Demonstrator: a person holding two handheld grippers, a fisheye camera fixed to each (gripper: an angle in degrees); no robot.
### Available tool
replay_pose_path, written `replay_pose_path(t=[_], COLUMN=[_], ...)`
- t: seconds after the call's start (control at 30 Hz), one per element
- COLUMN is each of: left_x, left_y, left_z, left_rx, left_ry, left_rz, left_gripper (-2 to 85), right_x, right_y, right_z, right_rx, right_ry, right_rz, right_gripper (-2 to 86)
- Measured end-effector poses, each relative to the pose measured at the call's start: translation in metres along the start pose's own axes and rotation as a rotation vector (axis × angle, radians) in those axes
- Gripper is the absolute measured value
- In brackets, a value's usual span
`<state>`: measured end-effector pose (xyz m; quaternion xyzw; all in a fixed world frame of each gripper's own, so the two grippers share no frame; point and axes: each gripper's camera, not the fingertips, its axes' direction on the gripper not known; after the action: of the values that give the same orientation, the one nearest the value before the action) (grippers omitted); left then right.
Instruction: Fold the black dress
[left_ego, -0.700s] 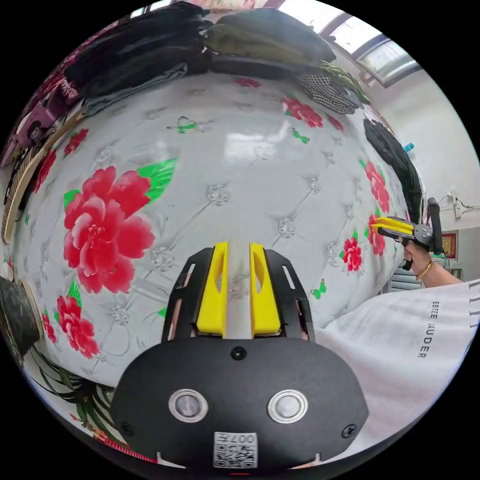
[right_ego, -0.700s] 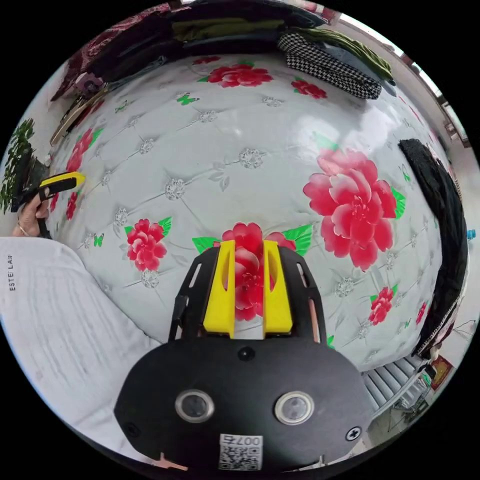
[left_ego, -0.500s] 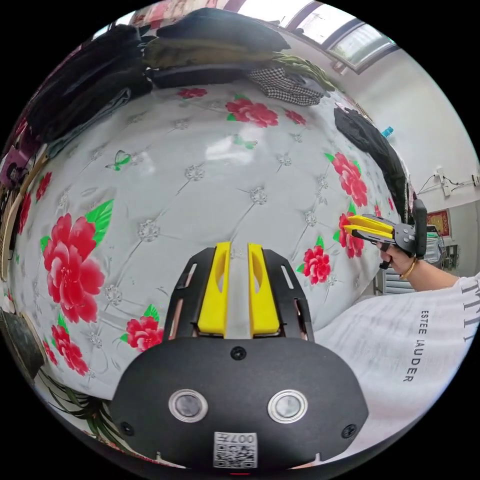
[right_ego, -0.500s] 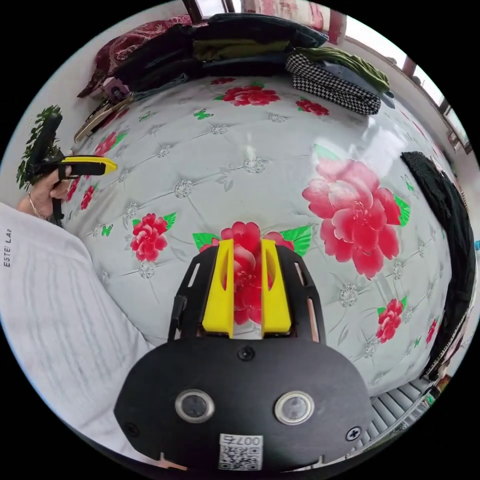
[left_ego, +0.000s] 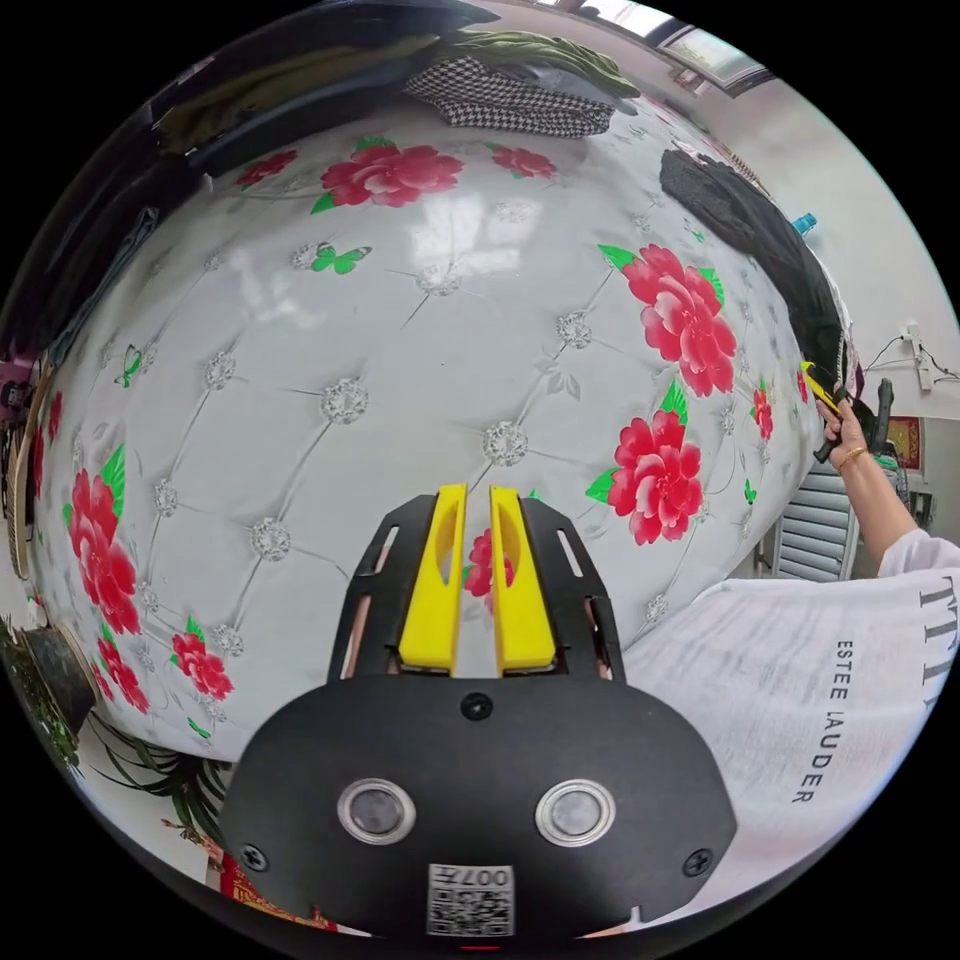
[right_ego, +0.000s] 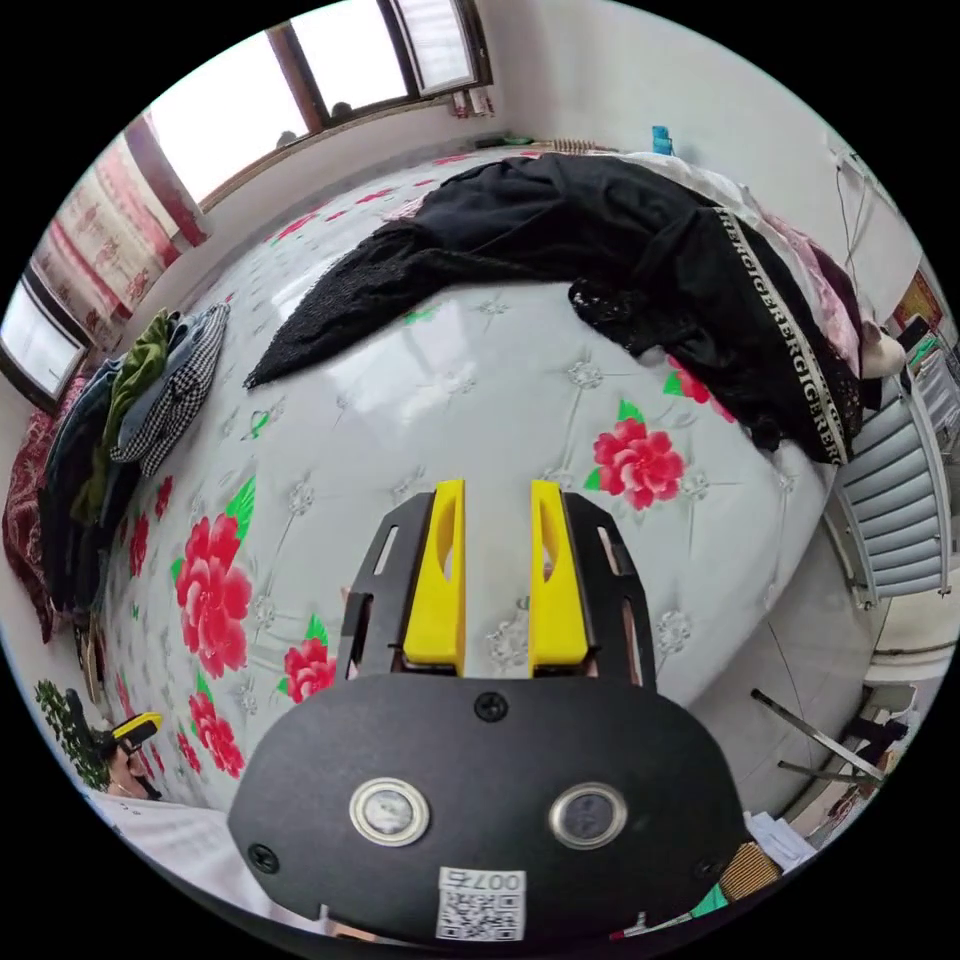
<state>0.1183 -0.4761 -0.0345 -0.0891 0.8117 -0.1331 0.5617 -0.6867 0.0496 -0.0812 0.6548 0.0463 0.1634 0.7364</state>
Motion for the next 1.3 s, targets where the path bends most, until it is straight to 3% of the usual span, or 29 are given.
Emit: replay_pose_path(t=[0.13, 0.4, 0.6, 0.73, 0.87, 0.93, 1.17, 1.3], left_x=[0.023, 0.061, 0.068, 0.061, 0.042, 0.032, -0.024, -0.056], left_y=[-0.026, -0.051, -0.037, -0.019, 0.006, 0.022, 0.121, 0.182], left_z=[0.000, -0.003, -0.002, 0.000, -0.004, -0.010, -0.039, -0.042], left_rx=[-0.026, -0.060, -0.084, -0.059, 0.006, 0.057, 0.293, 0.391], left_ry=[0.009, -0.040, -0.085, -0.076, -0.042, -0.016, 0.067, 0.098], left_rz=[-0.027, -0.027, -0.041, -0.020, 0.007, 0.016, -0.002, -0.029], left_gripper=[4.3, 2.7, -0.4, -0.9, -1.0, -1.0, -0.7, 1.1], right_x=[0.065, 0.106, 0.156, 0.171, 0.198, 0.204, 0.190, 0.150], right_y=[-0.050, -0.140, -0.150, -0.121, -0.083, -0.075, -0.023, 0.000], right_z=[-0.001, 0.042, 0.064, 0.050, -0.038, -0.091, -0.308, -0.363], right_rx=[0.019, 0.001, -0.022, -0.037, 0.248, 0.367, 0.853, 0.838], right_ry=[0.080, 0.143, 0.146, -0.121, -0.503, -0.570, -0.820, -0.984], right_rz=[0.047, 0.040, 0.234, 0.200, 0.242, 0.208, -0.163, -0.368], right_gripper=[8.6, 7.4, 0.7, 0.0, -0.2, -0.2, -0.3, -0.3])
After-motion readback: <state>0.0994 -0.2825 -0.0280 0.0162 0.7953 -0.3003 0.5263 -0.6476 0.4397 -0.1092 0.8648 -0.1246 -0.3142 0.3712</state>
